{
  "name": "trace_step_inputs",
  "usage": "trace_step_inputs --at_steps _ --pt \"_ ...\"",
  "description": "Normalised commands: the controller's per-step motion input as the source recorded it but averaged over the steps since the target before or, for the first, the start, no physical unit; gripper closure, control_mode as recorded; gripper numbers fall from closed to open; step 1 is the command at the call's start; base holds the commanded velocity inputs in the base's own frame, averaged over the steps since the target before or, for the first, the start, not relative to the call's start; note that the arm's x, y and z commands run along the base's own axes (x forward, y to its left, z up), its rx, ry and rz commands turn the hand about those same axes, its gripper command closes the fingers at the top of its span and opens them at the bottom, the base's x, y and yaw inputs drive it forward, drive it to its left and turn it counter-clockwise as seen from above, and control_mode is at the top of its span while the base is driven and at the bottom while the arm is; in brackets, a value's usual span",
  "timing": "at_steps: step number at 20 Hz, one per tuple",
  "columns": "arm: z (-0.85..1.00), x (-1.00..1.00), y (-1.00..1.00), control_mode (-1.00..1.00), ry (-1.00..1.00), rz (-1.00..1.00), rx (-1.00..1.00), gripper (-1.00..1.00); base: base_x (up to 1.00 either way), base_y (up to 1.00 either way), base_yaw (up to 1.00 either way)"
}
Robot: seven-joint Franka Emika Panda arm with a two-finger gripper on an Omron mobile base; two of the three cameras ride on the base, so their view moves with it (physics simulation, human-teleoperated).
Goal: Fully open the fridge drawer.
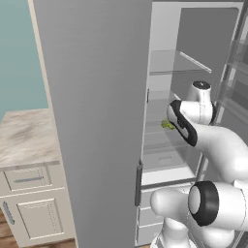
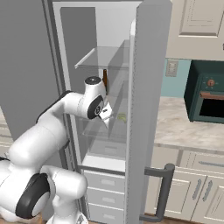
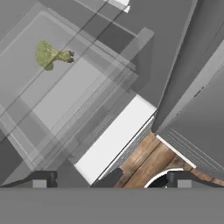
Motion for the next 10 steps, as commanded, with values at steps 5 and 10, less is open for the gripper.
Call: trace_step_inputs --at_steps 5,10 --pt "-0.28 0.21 0.0 -1.0 0.01 0.08 0.0 -1.0 0.0 0.0 0.0" --pt "-0.12 0.27 0.0 -1.0 0.0 0.04 0.0 -1.0 0.0 0.0 0.0"
